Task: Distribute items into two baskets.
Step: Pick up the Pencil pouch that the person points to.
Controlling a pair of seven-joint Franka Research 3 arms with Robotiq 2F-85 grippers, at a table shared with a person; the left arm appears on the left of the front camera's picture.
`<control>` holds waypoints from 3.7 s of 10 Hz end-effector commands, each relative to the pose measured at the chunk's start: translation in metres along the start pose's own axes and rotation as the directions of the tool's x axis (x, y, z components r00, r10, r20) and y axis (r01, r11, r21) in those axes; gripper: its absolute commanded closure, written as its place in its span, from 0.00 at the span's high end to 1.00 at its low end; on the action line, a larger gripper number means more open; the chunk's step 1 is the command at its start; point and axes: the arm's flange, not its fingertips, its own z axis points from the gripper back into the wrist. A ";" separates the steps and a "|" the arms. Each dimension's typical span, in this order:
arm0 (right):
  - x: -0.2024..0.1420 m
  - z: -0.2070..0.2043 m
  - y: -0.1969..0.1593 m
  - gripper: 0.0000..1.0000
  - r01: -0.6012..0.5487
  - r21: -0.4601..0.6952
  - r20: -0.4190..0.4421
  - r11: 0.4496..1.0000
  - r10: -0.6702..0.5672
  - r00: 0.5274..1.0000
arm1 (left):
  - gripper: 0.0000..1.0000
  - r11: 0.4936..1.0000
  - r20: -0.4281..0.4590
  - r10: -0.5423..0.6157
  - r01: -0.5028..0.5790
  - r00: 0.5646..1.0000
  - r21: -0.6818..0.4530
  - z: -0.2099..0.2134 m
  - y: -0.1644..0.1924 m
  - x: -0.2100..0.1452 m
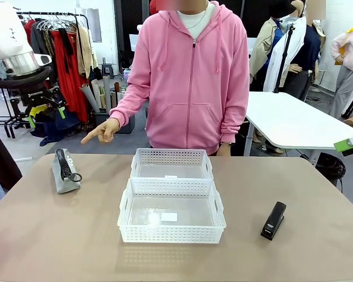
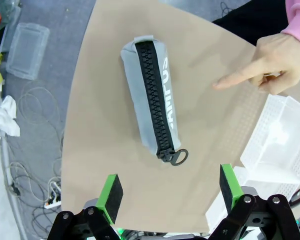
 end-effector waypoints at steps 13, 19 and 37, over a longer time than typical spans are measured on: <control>0.001 0.000 0.000 1.00 -0.008 0.013 0.008 1.000 0.008 1.000 | 1.00 0.994 -0.019 -0.058 0.060 0.998 0.094 -0.137 0.014 0.031; 0.001 0.000 0.000 1.00 -0.008 0.013 0.008 1.000 0.008 1.000 | 1.00 0.995 -0.085 -0.052 0.060 0.995 0.084 -0.184 0.021 0.041; 0.001 0.000 0.000 1.00 -0.008 0.013 0.008 1.000 0.008 1.000 | 0.00 0.997 -0.102 -0.055 0.061 0.993 0.050 -0.194 0.014 0.035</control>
